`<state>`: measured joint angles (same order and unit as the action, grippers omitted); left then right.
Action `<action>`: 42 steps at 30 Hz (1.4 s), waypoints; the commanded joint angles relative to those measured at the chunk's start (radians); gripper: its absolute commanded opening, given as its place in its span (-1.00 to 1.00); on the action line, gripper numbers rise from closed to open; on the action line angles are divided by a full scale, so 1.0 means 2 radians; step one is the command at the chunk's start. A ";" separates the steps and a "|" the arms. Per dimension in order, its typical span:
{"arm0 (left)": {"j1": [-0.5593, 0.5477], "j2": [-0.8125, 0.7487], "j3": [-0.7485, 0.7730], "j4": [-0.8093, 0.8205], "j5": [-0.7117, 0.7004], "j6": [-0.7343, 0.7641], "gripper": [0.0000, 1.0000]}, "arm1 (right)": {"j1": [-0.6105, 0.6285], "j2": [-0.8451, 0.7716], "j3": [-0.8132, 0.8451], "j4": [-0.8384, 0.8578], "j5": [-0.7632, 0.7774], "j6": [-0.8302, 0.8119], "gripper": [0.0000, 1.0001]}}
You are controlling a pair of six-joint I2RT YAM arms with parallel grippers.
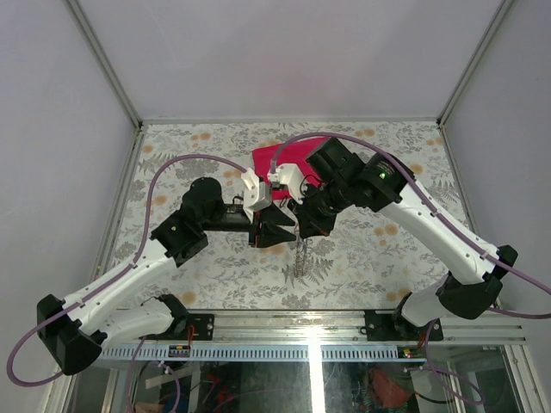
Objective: Put the keys on the keyring
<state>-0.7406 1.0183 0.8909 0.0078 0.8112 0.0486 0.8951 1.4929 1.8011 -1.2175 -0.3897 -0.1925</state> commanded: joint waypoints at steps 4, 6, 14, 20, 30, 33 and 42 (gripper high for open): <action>-0.006 0.011 0.019 0.009 -0.001 0.012 -0.31 | 0.006 -0.030 0.007 0.029 -0.029 0.000 -1.00; -0.006 0.013 0.019 0.010 -0.001 0.012 -0.31 | 0.006 -0.030 0.007 0.031 -0.032 0.000 -1.00; -0.006 0.013 0.020 0.006 -0.004 0.018 -0.33 | 0.006 -0.034 0.003 0.041 -0.028 0.005 -1.00; -0.006 -0.011 0.004 0.031 -0.024 0.015 -0.29 | 0.006 -0.037 -0.004 0.041 -0.016 0.007 -1.00; -0.006 -0.026 -0.012 0.057 -0.028 0.007 -0.25 | 0.006 -0.040 0.001 0.047 -0.023 0.010 -1.00; -0.006 -0.023 -0.011 0.055 -0.019 0.007 -0.34 | 0.006 -0.042 0.003 0.048 -0.023 0.010 -1.00; -0.007 -0.013 -0.004 0.043 -0.005 0.015 -0.37 | 0.006 -0.049 0.006 0.051 -0.022 0.011 -1.00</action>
<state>-0.7464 0.9905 0.8780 0.0528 0.7776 0.0647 0.8970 1.4490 1.7855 -1.1603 -0.4110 -0.1829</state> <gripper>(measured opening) 0.320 0.018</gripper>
